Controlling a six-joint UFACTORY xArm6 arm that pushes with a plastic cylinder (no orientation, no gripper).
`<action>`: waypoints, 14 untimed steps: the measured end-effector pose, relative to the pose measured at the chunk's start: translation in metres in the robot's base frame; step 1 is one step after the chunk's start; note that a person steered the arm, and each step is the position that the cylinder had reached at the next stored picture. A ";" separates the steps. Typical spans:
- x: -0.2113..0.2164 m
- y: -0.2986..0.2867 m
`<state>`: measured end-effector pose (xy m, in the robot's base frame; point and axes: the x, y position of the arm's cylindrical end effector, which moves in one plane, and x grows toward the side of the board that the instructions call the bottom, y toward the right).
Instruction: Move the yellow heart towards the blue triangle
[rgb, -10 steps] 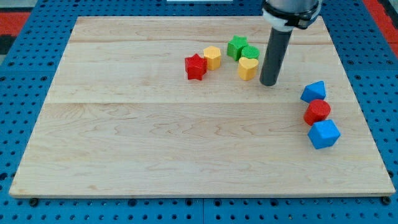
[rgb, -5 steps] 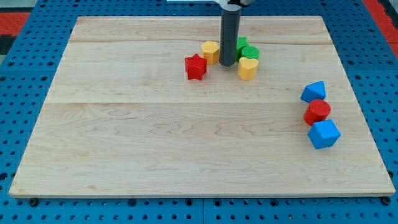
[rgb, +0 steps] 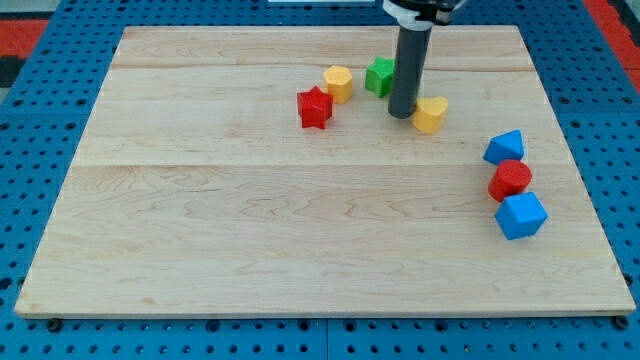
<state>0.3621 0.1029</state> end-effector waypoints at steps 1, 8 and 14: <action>0.000 0.013; 0.018 0.060; 0.018 0.068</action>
